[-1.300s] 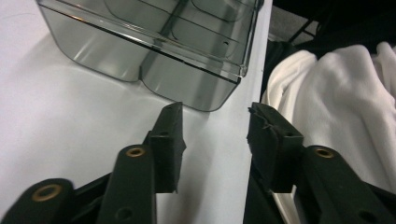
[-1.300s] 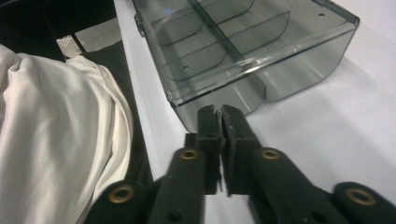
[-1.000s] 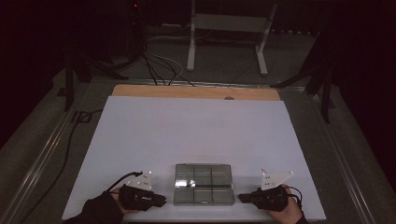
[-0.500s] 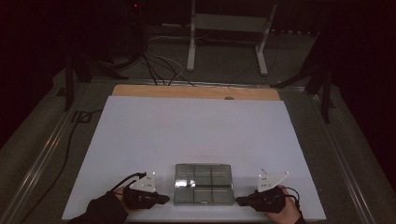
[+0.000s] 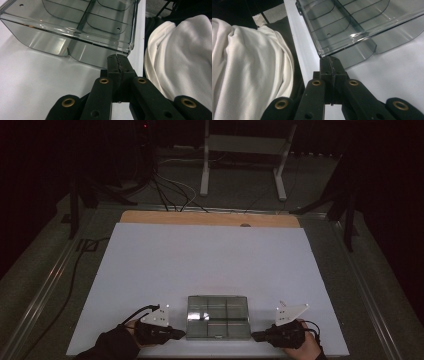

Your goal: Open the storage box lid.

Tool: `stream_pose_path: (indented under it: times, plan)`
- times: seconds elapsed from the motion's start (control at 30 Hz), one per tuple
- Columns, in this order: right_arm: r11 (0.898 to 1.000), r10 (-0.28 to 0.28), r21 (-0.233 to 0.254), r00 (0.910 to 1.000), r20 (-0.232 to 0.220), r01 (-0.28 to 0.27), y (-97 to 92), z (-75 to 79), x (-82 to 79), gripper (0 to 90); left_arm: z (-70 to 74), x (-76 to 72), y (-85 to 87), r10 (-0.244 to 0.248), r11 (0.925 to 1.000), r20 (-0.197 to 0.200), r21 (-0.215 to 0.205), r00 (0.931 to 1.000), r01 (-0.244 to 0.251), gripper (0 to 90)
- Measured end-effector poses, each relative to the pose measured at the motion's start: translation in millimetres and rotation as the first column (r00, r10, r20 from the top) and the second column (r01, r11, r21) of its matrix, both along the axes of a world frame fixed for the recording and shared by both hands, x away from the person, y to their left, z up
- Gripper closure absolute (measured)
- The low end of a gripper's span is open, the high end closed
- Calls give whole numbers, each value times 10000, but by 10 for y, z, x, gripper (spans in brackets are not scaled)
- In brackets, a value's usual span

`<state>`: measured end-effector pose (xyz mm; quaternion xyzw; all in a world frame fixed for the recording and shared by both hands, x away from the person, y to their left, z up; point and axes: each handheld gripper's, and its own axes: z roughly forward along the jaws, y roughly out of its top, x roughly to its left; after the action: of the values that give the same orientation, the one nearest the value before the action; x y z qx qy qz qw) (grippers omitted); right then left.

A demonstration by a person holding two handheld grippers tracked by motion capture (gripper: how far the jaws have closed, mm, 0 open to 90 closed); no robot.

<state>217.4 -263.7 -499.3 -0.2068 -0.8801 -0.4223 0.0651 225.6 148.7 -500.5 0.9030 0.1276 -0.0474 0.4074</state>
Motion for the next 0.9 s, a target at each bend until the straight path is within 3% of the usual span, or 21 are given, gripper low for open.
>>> stream_pose_path:
  times: [0.23, 0.37, 0.9]
  plan:
    - [10000, -30, 41, 10000, 45, 30, 5, 15, -5, 900, 44, -8, 10, -98, 9996, -21, -259, 9999, 98, 900]
    - [10000, -41, 58, 10000, 12, 41, 7, 16, -4, 900, 49, -17, -10, -157, 9998, 60, -144, 9999, 158, 900]
    - [9992, -281, 276, 9996, -86, 283, 26, 50, 4, 900, 86, -13, -27, -183, 9989, 126, -440, 9998, 188, 900]
